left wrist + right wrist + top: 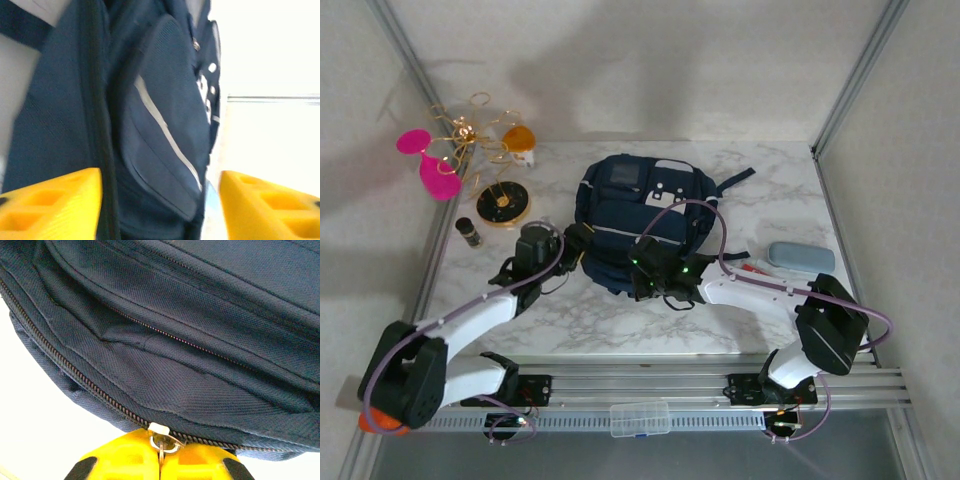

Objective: Pack books, pencil case, and school supplies into a backpack

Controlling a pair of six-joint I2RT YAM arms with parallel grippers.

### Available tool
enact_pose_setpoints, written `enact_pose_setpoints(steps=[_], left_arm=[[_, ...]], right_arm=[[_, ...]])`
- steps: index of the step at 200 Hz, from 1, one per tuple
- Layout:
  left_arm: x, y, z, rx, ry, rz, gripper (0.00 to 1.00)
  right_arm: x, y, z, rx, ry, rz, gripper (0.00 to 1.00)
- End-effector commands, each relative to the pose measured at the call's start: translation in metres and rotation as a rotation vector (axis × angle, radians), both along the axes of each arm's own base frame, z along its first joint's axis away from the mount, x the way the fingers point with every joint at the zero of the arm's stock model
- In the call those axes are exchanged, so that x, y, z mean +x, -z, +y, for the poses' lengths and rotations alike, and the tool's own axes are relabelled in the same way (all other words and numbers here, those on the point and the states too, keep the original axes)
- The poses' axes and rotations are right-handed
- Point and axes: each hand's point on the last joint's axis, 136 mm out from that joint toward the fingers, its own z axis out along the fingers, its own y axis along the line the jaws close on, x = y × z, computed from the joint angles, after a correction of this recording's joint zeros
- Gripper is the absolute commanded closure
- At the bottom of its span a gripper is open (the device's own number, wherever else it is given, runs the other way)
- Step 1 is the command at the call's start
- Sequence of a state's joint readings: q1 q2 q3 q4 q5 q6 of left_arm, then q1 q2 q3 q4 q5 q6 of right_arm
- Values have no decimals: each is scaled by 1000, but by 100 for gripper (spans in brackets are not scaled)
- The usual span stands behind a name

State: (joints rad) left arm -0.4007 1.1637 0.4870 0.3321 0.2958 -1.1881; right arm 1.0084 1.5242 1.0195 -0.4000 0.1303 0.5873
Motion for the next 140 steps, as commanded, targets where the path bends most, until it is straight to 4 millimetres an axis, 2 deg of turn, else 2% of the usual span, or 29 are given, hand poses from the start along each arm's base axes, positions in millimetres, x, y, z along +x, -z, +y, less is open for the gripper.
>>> enact_pose_setpoints(steps=[1, 35, 53, 78, 93, 115, 140], left_arm=[[-21, 0, -21, -85, 0, 39, 29], [-37, 0, -50, -233, -32, 77, 28], [-37, 10, -64, -270, -46, 145, 28], [-38, 24, -77, -330, -86, 207, 34], [-34, 37, -76, -301, -117, 245, 42], [-32, 62, -62, -243, -209, 299, 64], [-32, 73, -55, -205, -242, 307, 85]], right_arm=[[8, -17, 22, 67, -36, -45, 100], [8, -10, 19, 47, -36, -47, 100], [7, -10, 20, 54, -40, -51, 100], [6, -11, 24, 67, -65, -52, 100], [6, -8, 26, 68, -77, -47, 100], [6, -3, 28, 58, -77, -42, 100], [9, 0, 24, 39, -52, -45, 100]])
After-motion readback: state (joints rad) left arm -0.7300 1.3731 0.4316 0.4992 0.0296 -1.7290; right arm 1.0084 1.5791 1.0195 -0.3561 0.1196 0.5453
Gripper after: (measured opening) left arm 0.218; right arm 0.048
